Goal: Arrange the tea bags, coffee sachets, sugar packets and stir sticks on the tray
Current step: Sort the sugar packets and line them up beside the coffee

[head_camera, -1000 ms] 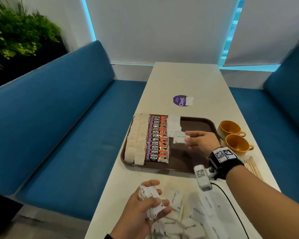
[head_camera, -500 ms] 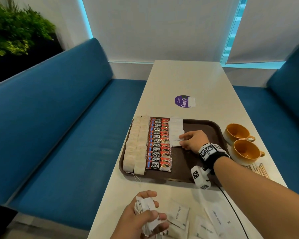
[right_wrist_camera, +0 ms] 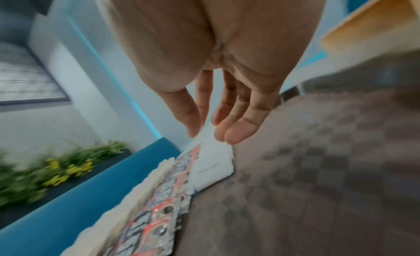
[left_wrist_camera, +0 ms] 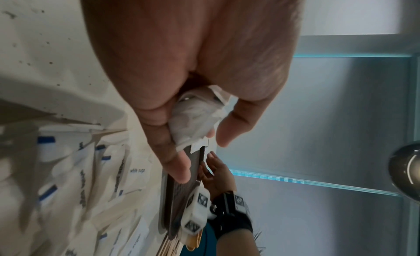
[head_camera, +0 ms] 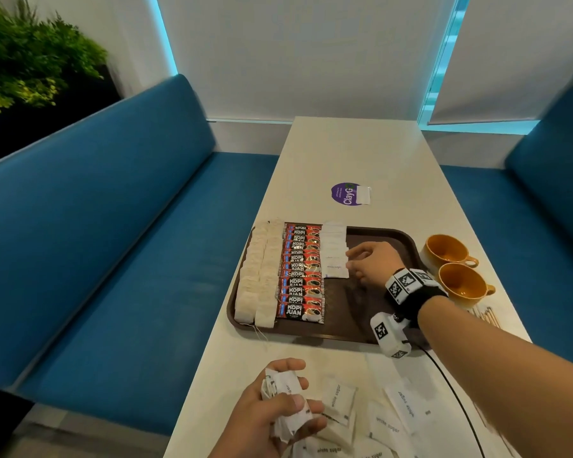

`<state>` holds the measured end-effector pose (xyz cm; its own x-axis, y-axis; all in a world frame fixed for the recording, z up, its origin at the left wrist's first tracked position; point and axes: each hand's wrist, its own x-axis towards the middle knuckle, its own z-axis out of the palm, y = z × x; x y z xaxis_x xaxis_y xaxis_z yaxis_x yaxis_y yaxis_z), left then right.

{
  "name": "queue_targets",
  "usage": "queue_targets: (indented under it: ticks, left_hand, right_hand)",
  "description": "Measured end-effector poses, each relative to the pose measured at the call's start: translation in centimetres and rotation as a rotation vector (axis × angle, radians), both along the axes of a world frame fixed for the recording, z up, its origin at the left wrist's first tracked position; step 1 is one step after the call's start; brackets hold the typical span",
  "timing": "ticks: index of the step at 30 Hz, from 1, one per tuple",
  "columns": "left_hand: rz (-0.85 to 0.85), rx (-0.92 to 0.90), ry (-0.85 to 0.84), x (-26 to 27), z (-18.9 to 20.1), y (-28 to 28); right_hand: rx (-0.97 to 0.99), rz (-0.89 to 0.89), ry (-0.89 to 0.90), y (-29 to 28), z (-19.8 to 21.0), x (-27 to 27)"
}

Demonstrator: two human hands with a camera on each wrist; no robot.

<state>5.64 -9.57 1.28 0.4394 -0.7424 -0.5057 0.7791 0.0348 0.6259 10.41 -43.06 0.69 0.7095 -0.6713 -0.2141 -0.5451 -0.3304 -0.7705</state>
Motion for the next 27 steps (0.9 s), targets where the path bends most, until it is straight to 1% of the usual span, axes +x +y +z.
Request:
queue_targets:
  ticks: [2, 4, 6, 8, 10, 13, 16, 19, 21, 24, 27]
  left_hand:
    - [0.031, -0.045, 0.025, -0.5, 0.3, 0.0]
    - [0.044, -0.092, 0.012, -1.0, 0.6, 0.2]
    - [0.038, -0.134, 0.001, -1.7, 1.1, 0.5]
    - [0.015, -0.167, -0.005, -2.4, 1.5, 1.0]
    - [-0.007, -0.188, -0.018, -3.1, 1.8, 1.5]
    - [-0.038, -0.185, -0.061, -4.3, 2.2, 1.9]
    - [-0.074, -0.140, -0.135, -5.5, 2.5, 1.9]
    - [-0.093, -0.123, -0.170, -6.6, 2.8, 1.7]
    - [-0.089, -0.104, -0.189, -7.1, 2.8, 1.5]
    - [-0.069, -0.069, -0.237, -7.6, 3.2, 1.2]
    - [-0.025, -0.046, -0.264, -7.9, 3.6, 0.9]
  right_hand:
    - [-0.124, 0.049, -0.035, 0.9, 1.4, -1.6]
    - [-0.229, 0.138, -0.045, 2.7, 3.2, -3.8]
    - [-0.277, 0.226, -0.072, 5.1, 5.1, -6.6]
    - [-0.275, 0.301, -0.104, 7.8, 6.7, -9.7]
    - [-0.232, 0.350, -0.140, 10.4, 7.5, -12.9]
    - [-0.166, 0.400, -0.187, 13.8, 7.6, -17.3]
    - [-0.042, 0.387, -0.252, 16.1, 6.7, -20.4]
    - [0.124, 0.345, -0.300, 17.1, 5.7, -22.2]
    - [0.178, 0.317, -0.327, 17.3, 5.1, -23.1]
    - [0.247, 0.320, -0.345, 17.7, 4.9, -24.0]
    - [0.362, 0.290, -0.387, 18.0, 4.9, -24.3]
